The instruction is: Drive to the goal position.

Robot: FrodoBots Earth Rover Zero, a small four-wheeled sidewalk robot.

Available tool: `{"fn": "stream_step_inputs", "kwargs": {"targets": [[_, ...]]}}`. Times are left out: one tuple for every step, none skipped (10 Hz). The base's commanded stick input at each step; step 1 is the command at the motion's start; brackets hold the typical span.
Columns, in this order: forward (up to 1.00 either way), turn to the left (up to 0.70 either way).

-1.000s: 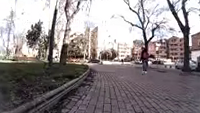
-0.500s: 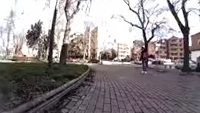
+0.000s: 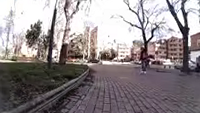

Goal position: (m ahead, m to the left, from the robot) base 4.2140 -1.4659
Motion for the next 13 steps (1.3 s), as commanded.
{"fn": "stream_step_inputs", "kwargs": {"targets": [[0.0, -0.7], [0.0, -0.7], [0.0, -0.7], [0.0, -0.7], [0.0, -0.7], [0.0, -0.7], [0.0, -0.7], [0.0, -0.7], [0.0, -0.7], [0.0, -0.7], [0.0, -0.7], [0.0, -0.7], [0.0, -0.7]]}}
